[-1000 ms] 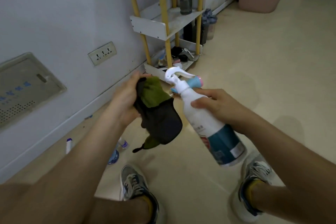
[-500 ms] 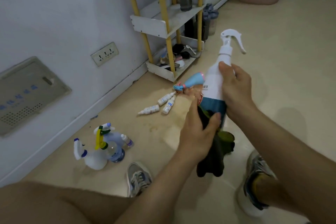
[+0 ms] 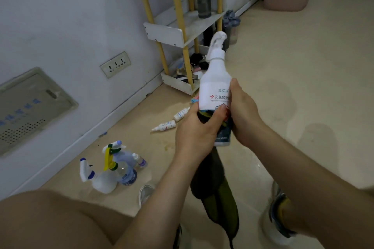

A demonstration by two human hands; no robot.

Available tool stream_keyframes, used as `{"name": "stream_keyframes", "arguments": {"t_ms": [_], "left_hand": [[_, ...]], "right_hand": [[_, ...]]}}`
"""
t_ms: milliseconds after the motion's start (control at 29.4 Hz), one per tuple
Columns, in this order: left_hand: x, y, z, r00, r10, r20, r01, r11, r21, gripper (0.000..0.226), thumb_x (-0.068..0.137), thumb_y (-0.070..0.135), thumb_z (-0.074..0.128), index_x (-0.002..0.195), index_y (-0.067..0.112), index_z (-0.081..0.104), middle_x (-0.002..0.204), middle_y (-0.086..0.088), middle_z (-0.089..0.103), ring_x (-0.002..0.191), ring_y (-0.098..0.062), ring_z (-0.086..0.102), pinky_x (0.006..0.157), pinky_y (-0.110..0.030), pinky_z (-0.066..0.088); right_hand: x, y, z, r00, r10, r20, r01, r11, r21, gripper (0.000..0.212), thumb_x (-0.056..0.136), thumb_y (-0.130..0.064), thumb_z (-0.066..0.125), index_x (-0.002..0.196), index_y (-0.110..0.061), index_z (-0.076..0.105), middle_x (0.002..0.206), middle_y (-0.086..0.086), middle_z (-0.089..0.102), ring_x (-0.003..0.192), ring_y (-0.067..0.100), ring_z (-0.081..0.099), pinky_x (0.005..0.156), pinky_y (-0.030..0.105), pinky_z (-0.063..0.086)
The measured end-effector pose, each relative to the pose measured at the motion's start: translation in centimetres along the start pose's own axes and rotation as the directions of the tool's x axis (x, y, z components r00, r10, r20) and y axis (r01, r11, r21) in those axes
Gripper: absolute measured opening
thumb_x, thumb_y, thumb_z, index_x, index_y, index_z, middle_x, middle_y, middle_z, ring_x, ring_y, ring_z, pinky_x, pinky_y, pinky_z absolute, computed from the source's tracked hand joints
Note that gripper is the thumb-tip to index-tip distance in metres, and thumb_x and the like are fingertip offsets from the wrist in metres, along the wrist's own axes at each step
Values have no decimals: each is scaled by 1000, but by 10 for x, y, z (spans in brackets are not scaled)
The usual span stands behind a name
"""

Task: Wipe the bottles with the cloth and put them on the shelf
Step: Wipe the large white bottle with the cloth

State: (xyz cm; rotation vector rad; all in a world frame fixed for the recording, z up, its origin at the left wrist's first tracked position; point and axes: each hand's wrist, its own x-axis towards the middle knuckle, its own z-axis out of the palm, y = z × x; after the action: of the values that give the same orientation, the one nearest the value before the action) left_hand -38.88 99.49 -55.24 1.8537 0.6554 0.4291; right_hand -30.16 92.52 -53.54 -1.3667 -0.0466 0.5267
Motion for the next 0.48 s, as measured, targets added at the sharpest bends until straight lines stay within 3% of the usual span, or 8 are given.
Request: {"name": "stream_keyframes", "arguments": {"t_ms": [68,170,272,374,477], "left_hand": [[-4,-1,6,996,42,-78,-41,999,22,34,89,58,56,114,34,58,97,16,67,90,-2,66,81,-38,58],[-3,5,11,985,72,-155,-86,993,-84,46,83,67,47,117,36,52,104,15,64,98,-7,63,86,-42,55],[16,17,-2,982,-45,-184,-3,968,-252,57,80,67,49,128,37,49,115,10,63,104,-13,63,91,-44,54],[35,25,-22,975,-165,-147,91,906,-413,54,88,51,62,133,23,51,113,-5,67,96,-22,69,87,-48,57],[51,26,-39,964,-253,-76,156,778,-608,40,84,29,75,114,6,62,103,-16,69,84,-29,68,82,-53,58]], "right_hand": [[-3,1,5,997,44,56,-48,997,60,51,99,-53,43,125,-10,56,106,10,73,85,18,72,63,23,59],[-6,6,10,997,-54,57,55,998,-20,50,99,-54,44,117,-13,65,105,9,74,87,15,73,66,22,59],[-14,18,12,988,-11,154,26,995,-97,48,99,-52,43,117,-13,65,107,11,73,89,21,73,67,25,58],[-22,26,14,952,55,302,-25,994,-103,39,101,-49,40,106,-18,64,98,10,75,86,24,73,75,34,58],[-25,26,16,926,45,374,11,989,-146,34,103,-46,37,96,-24,61,80,-1,74,72,13,72,63,25,59]]}}
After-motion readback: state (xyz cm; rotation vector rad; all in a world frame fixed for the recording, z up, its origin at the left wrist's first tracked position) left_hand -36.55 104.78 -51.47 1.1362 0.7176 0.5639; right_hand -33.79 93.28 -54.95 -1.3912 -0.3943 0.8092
